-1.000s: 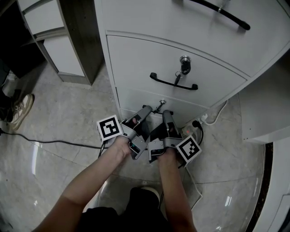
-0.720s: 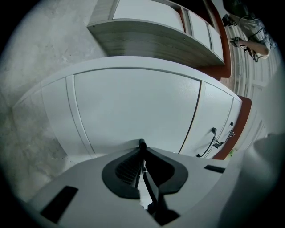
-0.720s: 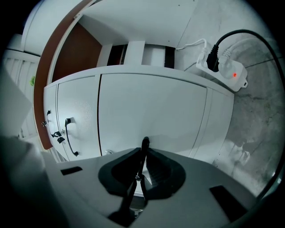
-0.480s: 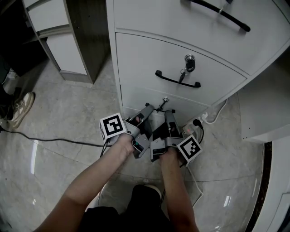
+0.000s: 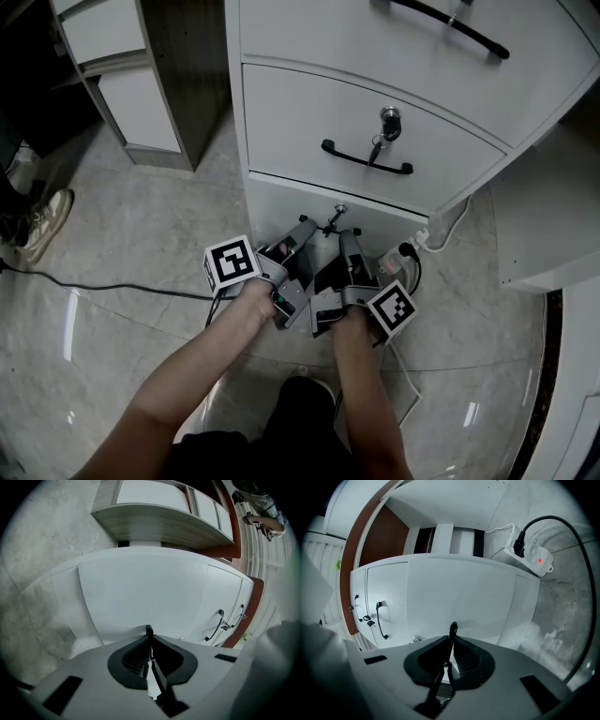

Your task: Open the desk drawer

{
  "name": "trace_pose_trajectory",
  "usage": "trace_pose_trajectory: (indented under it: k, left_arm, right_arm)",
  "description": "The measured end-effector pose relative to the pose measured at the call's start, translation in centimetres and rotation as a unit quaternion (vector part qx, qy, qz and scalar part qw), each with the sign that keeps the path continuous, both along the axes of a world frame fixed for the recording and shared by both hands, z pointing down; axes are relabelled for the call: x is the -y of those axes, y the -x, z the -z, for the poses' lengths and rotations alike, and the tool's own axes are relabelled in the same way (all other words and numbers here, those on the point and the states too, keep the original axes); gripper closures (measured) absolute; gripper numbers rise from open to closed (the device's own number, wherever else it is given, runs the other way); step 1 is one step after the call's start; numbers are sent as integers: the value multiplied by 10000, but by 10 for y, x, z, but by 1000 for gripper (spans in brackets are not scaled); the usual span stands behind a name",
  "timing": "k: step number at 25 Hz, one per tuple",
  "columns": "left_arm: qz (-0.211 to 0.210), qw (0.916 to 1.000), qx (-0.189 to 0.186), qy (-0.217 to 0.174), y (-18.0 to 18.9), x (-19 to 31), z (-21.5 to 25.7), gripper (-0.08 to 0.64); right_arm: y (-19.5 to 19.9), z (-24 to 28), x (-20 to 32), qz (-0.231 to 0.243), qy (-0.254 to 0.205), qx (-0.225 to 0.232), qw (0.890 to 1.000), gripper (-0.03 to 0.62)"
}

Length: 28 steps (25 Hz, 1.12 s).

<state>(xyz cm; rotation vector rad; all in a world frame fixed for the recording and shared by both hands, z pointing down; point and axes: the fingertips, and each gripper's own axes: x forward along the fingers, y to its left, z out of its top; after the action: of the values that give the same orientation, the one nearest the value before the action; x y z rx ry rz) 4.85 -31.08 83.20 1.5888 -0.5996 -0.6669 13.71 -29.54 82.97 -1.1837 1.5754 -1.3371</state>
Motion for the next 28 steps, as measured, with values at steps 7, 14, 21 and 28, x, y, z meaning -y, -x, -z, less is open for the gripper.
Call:
trace_pose_trajectory:
  k: [7,14,21,28]
  left_arm:
    - [-94,9999,-2,-34,1,-17,2,526]
    - [-192,9997,108,-72,4,-34,2,526]
    - [-207,9996,185,-44,6,-52,2,526]
    - [-317,9989,329,-68,9,-75,2,526]
  right_arm:
    - [3,0,-16,-19,7,60,10000,548]
    - [5,0,-34,-17,56,22,10000,548]
    - [7,0,-52,-24,93,33,9999,548]
    - [10,0,-75,-25,199,131,9997,548]
